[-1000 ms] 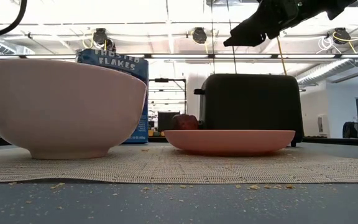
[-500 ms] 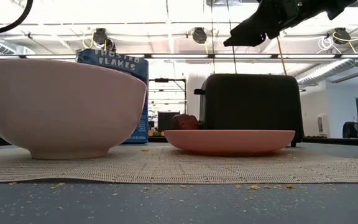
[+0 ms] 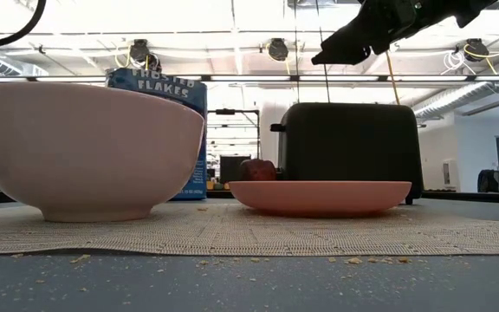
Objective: Arrange a breakfast setting
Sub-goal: Put the orange spoon on the mat
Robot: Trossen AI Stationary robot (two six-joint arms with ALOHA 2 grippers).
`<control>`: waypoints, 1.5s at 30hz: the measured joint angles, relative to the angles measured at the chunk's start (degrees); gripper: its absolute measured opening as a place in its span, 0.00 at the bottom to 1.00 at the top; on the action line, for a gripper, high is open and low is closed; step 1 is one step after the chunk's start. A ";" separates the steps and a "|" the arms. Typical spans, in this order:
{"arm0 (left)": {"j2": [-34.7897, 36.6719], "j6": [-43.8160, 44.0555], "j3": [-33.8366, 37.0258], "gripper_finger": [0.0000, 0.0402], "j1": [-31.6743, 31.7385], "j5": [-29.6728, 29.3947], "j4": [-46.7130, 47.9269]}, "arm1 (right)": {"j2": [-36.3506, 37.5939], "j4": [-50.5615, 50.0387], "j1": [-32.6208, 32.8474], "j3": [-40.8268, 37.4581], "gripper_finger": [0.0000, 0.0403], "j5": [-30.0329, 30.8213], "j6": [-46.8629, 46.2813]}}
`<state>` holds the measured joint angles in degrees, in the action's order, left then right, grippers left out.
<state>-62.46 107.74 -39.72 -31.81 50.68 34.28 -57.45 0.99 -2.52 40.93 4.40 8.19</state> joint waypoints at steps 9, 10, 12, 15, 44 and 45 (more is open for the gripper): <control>0.00 1.07 0.00 0.23 -0.04 -3.68 0.30 | 0.00 0.00 0.00 0.00 0.87 0.00 0.02; 0.00 1.01 0.00 0.23 0.02 -4.42 0.39 | 0.00 0.00 0.00 0.00 0.87 0.00 0.02; 0.00 1.68 0.00 0.23 0.25 -5.67 0.37 | 0.00 0.00 -0.01 0.00 0.87 0.00 0.01; 0.00 5.80 0.00 0.23 0.33 -6.09 0.35 | 0.00 0.00 -0.02 0.00 0.87 0.00 0.00; 0.00 12.59 0.00 0.23 -3.93 -6.05 0.72 | 0.00 -0.01 -0.01 0.00 0.87 0.00 0.02; 0.00 12.19 0.00 0.23 -3.93 -6.05 0.70 | 0.00 0.00 -0.01 0.00 0.87 0.00 0.03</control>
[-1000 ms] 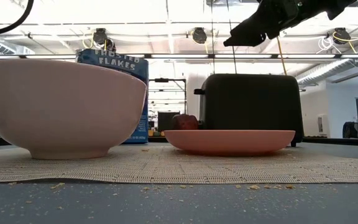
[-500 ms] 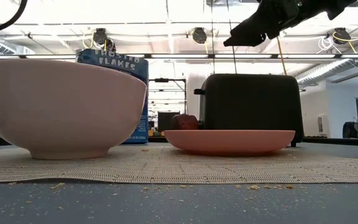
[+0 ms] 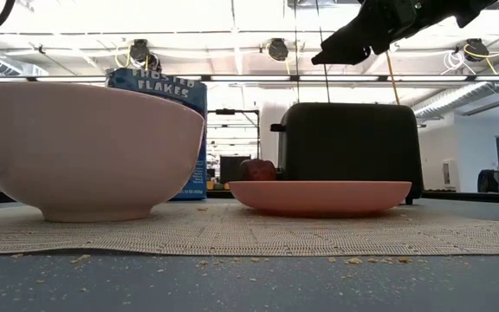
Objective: Arrange a breakfast setting
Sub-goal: Put the orange spoon on the mat
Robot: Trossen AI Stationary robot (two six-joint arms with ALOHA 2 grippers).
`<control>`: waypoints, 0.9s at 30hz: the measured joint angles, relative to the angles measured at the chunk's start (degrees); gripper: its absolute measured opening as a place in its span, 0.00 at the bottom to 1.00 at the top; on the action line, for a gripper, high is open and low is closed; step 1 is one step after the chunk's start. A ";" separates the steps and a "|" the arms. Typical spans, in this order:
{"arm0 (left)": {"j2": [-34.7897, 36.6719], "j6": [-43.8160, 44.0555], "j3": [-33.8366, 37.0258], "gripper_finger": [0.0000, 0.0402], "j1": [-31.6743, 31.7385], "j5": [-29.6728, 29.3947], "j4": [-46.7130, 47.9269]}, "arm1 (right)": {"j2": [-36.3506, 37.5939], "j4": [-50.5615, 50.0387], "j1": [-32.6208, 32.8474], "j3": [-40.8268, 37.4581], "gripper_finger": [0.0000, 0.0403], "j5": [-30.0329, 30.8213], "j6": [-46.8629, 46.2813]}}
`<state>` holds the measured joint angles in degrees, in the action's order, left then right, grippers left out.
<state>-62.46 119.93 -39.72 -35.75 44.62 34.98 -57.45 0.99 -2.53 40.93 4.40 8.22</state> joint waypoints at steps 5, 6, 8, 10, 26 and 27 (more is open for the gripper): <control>0.00 -1.92 0.00 0.23 0.00 -0.09 -0.53 | 0.00 0.00 0.01 0.00 0.87 0.00 0.19; 0.00 -1.90 0.00 0.23 0.00 -0.11 -0.63 | 0.00 0.00 -0.01 0.00 0.87 0.00 0.19; 0.00 -1.08 0.00 0.23 0.03 -0.13 -0.73 | 0.00 0.00 0.01 0.00 0.87 0.00 0.19; 0.00 -0.84 0.00 0.22 0.04 -0.15 -1.31 | 0.00 0.00 0.01 0.00 0.87 0.00 0.19; 0.32 -1.90 0.00 0.02 0.09 -0.17 -1.68 | 0.00 0.00 0.01 0.00 0.87 0.00 0.21; 0.66 -2.09 0.00 0.02 0.09 -0.15 -1.95 | -0.01 0.00 -0.01 0.00 0.87 0.00 0.21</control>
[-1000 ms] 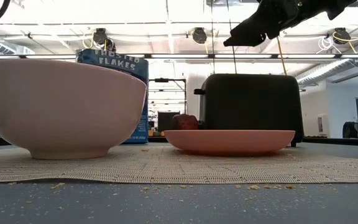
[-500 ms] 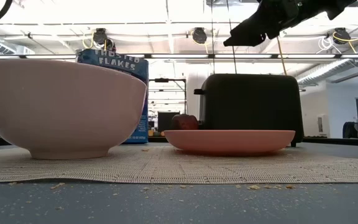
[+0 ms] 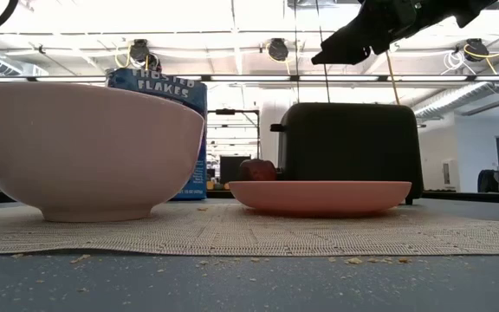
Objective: Arrange a breakfast setting
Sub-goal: Put the orange spoon on the mat
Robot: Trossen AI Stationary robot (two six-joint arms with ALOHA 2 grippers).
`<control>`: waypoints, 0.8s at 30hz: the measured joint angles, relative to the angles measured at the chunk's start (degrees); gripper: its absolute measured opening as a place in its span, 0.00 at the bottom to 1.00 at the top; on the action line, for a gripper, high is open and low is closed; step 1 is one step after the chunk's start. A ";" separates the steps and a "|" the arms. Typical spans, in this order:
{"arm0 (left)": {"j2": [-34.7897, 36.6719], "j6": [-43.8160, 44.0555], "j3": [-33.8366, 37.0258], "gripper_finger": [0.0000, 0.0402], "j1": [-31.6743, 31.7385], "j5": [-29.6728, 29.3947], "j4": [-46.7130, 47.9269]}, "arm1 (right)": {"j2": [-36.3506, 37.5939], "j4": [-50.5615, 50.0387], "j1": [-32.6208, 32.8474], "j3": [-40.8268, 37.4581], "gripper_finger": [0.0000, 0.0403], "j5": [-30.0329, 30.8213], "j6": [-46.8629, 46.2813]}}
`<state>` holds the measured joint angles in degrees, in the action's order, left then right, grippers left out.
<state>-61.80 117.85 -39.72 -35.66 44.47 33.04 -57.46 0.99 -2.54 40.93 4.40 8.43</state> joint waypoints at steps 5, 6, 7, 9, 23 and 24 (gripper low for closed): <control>3.01 0.55 0.00 0.02 0.00 0.02 -0.26 | 0.01 0.00 0.01 0.00 0.87 0.00 0.41; 4.00 0.76 0.00 0.02 0.00 0.03 -0.26 | 0.01 0.01 0.00 0.00 0.87 0.00 0.42; 5.03 0.83 0.00 0.02 0.00 0.05 -0.26 | 0.00 0.01 0.01 0.00 0.87 0.00 0.42; 7.39 1.39 0.00 0.02 0.00 0.07 -0.27 | 0.00 0.01 0.01 0.00 0.87 0.00 0.42; 24.06 12.63 0.00 0.02 0.00 -1.62 -2.00 | -0.01 0.01 0.01 0.00 0.87 0.00 0.41; 24.77 12.67 0.00 0.02 0.00 -2.67 -1.35 | 0.01 0.01 0.02 0.00 0.87 0.00 0.42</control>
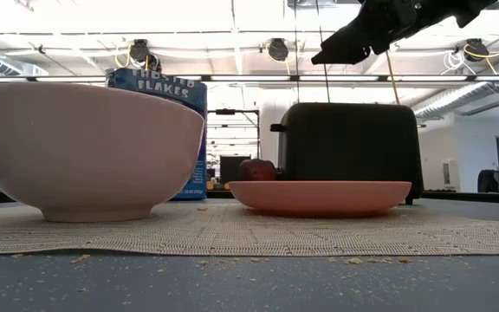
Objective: Arrange a breakfast setting
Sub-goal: Put the orange spoon on the mat
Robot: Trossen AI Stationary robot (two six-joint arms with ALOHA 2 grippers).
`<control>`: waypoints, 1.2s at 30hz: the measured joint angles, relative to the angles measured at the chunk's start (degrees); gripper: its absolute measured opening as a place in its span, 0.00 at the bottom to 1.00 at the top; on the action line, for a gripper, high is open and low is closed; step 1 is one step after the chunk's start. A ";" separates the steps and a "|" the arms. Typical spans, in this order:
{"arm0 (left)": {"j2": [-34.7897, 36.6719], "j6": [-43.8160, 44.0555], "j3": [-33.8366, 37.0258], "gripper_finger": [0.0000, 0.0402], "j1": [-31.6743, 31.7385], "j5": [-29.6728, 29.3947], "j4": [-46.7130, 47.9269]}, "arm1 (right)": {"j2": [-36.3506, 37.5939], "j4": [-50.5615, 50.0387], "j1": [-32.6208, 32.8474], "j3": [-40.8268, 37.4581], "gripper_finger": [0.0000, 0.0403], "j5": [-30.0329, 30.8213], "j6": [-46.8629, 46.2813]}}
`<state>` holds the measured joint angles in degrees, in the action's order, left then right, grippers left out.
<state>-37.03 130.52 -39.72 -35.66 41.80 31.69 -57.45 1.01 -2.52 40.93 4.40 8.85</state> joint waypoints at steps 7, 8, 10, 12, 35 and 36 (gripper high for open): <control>4.06 -2.44 0.00 0.02 0.00 -12.29 4.95 | -0.02 0.00 -0.02 0.00 0.87 0.00 -0.01; 4.47 -2.69 0.00 0.02 0.00 -13.92 6.63 | -0.02 -0.01 -0.02 0.00 0.87 0.00 -0.01; 4.92 -3.17 0.00 0.02 0.00 -16.85 10.68 | -0.02 -0.01 -0.02 0.00 0.87 0.00 -0.01; 5.00 -3.15 0.00 0.02 0.00 -19.57 14.75 | -0.01 -0.01 0.00 0.00 0.87 0.00 -0.01; -11.26 -1.35 0.00 0.03 4.05 -44.41 33.19 | -0.02 0.01 -0.02 0.00 0.87 0.00 -0.18; -12.45 -1.32 0.00 0.04 4.42 -44.41 32.62 | -0.02 0.01 -0.02 0.00 0.87 0.00 -0.18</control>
<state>-49.48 129.20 -39.72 -31.24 -2.61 64.31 -57.47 1.02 -2.55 40.93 4.40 8.67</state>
